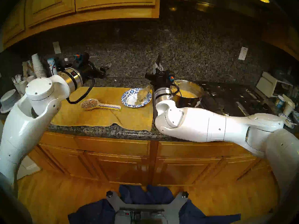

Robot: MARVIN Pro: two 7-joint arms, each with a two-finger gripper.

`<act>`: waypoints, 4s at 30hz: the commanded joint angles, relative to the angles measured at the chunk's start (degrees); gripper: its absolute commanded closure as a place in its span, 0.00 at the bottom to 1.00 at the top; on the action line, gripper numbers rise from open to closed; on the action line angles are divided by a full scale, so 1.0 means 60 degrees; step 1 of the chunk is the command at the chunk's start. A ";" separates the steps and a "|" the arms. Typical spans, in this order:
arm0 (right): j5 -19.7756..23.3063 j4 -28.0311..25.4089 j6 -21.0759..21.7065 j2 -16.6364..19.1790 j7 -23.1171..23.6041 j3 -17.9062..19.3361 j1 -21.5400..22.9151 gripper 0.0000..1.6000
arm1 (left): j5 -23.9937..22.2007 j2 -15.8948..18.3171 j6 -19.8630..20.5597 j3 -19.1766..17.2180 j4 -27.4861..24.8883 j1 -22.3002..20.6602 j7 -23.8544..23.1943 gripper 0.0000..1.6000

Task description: Scoop oatmeal into bowl

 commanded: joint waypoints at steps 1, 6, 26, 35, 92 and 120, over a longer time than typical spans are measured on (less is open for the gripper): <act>-0.0749 -0.0006 0.0033 -0.0101 -0.0777 0.0317 0.0154 1.00 | 0.0010 0.0004 -0.0190 -0.0207 -0.0129 -0.0299 -0.0020 0.00; -0.0960 0.0128 0.0065 -0.0171 -0.0678 0.0370 0.0150 1.00 | 0.0004 0.0010 -0.0190 -0.0204 -0.0131 -0.0297 -0.0014 0.00; -0.2422 0.0249 0.0364 -0.0102 -0.0516 0.0263 0.0203 1.00 | -0.0017 0.0033 -0.0199 -0.0192 -0.0132 -0.0298 0.0004 0.00; -0.3013 0.0576 0.0551 -0.0115 -0.0403 0.0127 0.0292 1.00 | -0.0027 0.0044 -0.0204 -0.0187 -0.0132 -0.0298 0.0011 0.00; -0.4233 0.1586 0.0625 -0.0475 0.1117 -0.0507 0.0635 1.00 | -0.0089 0.0115 -0.0259 -0.0145 -0.0130 -0.0305 0.0060 0.00; -0.4722 0.1564 0.0683 -0.0506 0.1088 -0.0666 0.0594 1.00 | -0.0118 0.0151 -0.0297 -0.0123 -0.0126 -0.0310 0.0080 0.00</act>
